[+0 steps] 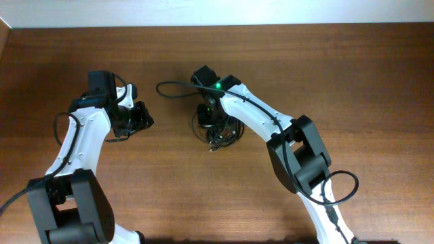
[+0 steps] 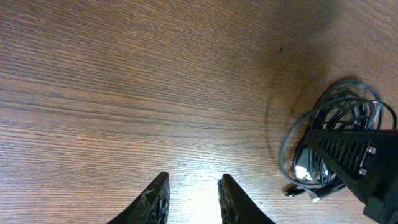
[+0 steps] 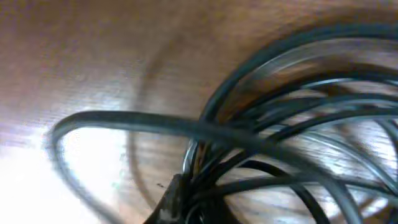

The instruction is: Untangle cables

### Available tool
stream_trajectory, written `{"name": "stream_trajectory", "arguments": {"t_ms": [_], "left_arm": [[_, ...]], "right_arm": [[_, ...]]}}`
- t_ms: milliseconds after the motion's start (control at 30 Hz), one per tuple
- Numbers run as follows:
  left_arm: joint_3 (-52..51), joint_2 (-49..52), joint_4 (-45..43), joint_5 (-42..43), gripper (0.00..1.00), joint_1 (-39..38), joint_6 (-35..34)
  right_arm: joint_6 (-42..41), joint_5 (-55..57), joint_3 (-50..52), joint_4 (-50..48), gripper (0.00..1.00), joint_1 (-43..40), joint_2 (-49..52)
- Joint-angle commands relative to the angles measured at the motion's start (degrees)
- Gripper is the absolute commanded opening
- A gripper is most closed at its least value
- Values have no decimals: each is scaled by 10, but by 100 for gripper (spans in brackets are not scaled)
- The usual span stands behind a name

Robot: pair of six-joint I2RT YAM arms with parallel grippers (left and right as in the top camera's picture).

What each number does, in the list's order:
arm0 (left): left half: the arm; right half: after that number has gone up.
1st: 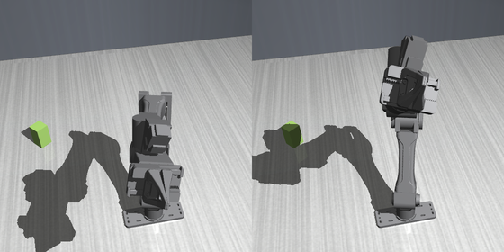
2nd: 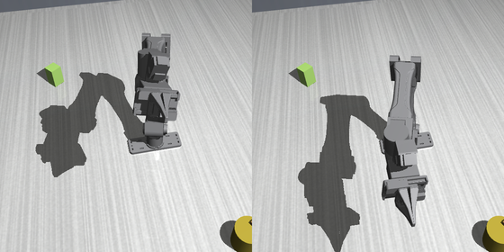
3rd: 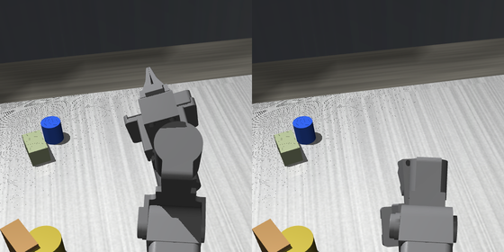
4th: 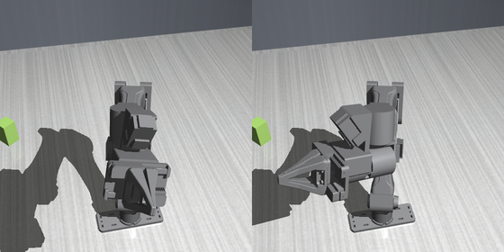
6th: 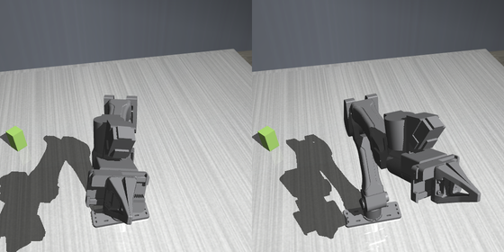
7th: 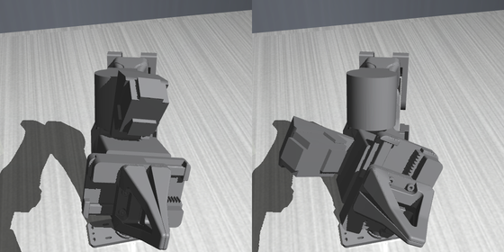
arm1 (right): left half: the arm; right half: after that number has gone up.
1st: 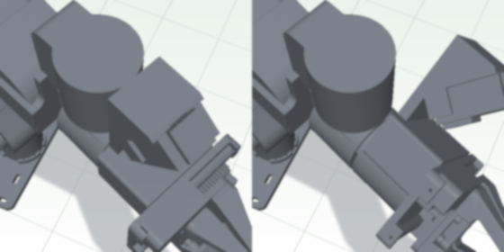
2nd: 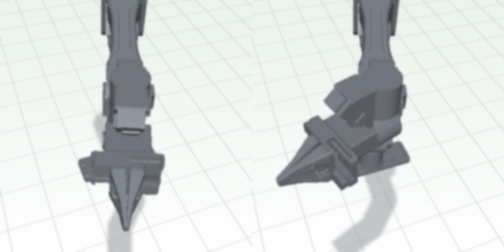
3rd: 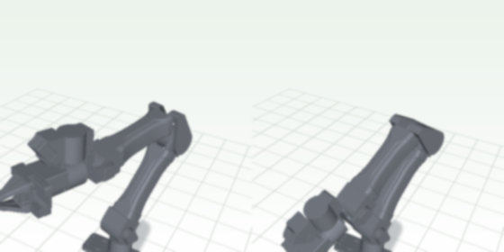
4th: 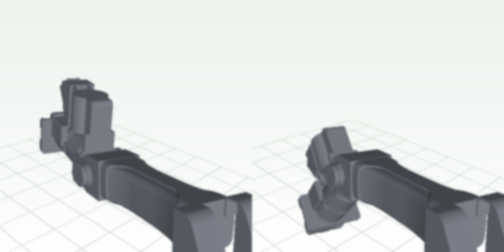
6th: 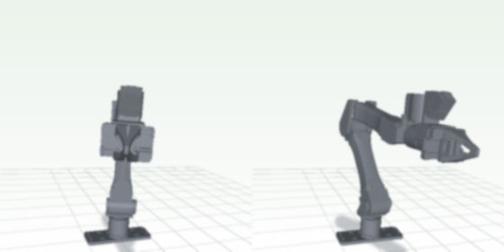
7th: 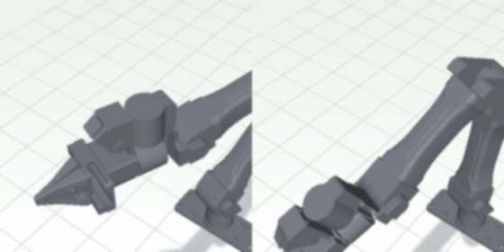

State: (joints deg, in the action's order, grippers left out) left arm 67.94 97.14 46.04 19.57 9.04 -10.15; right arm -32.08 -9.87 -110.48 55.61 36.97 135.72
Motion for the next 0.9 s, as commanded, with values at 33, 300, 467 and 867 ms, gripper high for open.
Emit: {"name": "stream_trajectory", "arguments": {"t_ms": [33, 300, 467, 867], "left_arm": [[3, 5, -1, 6, 27, 0, 1], [3, 5, -1, 58, 32, 0, 2], [3, 5, -1, 62, 31, 0, 2], [3, 5, -1, 62, 32, 0, 2]], "right_arm": [[-2, -78, -36, 58, 4, -28, -3], [156, -297, -65, 124, 16, -92, -9], [156, -258, -64, 123, 14, -75, -9], [111, -88, -40, 99, 47, -31, -3]]}}
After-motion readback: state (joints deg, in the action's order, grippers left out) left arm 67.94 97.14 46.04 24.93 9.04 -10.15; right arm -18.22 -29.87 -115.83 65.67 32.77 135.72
